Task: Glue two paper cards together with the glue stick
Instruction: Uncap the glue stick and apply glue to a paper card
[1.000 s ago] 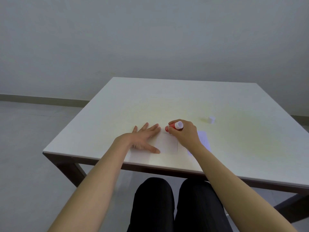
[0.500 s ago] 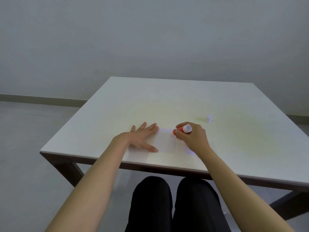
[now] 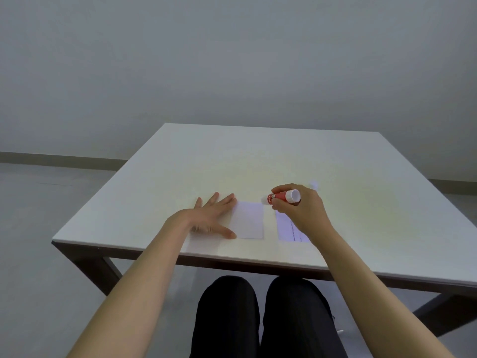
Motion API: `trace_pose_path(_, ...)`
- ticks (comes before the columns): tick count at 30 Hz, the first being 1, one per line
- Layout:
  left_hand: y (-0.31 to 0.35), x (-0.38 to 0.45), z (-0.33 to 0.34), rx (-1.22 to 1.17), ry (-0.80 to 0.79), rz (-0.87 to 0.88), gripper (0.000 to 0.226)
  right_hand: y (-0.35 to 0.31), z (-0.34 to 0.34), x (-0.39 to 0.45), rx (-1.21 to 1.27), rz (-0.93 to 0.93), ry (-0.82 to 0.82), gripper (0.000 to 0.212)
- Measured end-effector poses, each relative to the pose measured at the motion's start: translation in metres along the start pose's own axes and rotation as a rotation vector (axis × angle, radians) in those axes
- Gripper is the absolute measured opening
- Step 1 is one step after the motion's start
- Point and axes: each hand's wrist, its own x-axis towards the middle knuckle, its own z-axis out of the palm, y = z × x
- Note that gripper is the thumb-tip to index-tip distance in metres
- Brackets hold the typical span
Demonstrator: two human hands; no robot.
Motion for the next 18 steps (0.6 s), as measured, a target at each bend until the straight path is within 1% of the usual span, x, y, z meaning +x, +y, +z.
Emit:
trace_pose_path(2, 0.001, -0.002, -0.001, -0.060, 0.009, -0.011, 0.102, 0.001, -0.003, -0.002, 0.182, 0.041, 0.058, 0.012)
trace_pose_path(4, 0.002, -0.007, -0.002, -0.237, 0.044, -0.052, 0.099, 0.002, -0.006, -0.004, 0.468, 0.120, 0.092, 0.020)
trace_pose_path(6, 0.002, -0.012, -0.002, -0.519, 0.182, -0.024, 0.093, 0.001, -0.004, -0.008, 0.802, 0.249, 0.056, 0.016)
trace_pose_path(8, 0.011, -0.014, -0.001, -0.786, 0.390, 0.057, 0.076, 0.001, 0.004, -0.011, 1.039, 0.414, 0.013, 0.008)
trace_pose_path(10, 0.030, -0.015, 0.000, -0.936, 0.568, 0.146, 0.049, -0.001, 0.014, -0.011, 1.151, 0.535, -0.014, 0.004)
trace_pose_path(12, 0.054, -0.015, 0.002, -0.981, 0.660, 0.237, 0.026, -0.006, 0.025, -0.010, 1.257, 0.575, -0.057, 0.011)
trace_pose_path(14, 0.074, -0.015, 0.003, -1.024, 0.718, 0.284, 0.019, -0.013, 0.037, -0.011, 1.319, 0.574, -0.096, 0.018)
trace_pose_path(15, 0.079, -0.015, 0.004, -1.048, 0.764, 0.279, 0.017, -0.015, 0.041, -0.012, 1.318, 0.566, -0.111, 0.020)
trace_pose_path(17, 0.083, -0.015, 0.003, -1.072, 0.853, 0.238, 0.013, -0.018, 0.046, -0.013, 1.243, 0.548, -0.145, 0.024)
trace_pose_path(18, 0.081, -0.015, 0.002, -1.063, 0.880, 0.214, 0.011, -0.019, 0.047, -0.014, 1.153, 0.538, -0.164, 0.028)
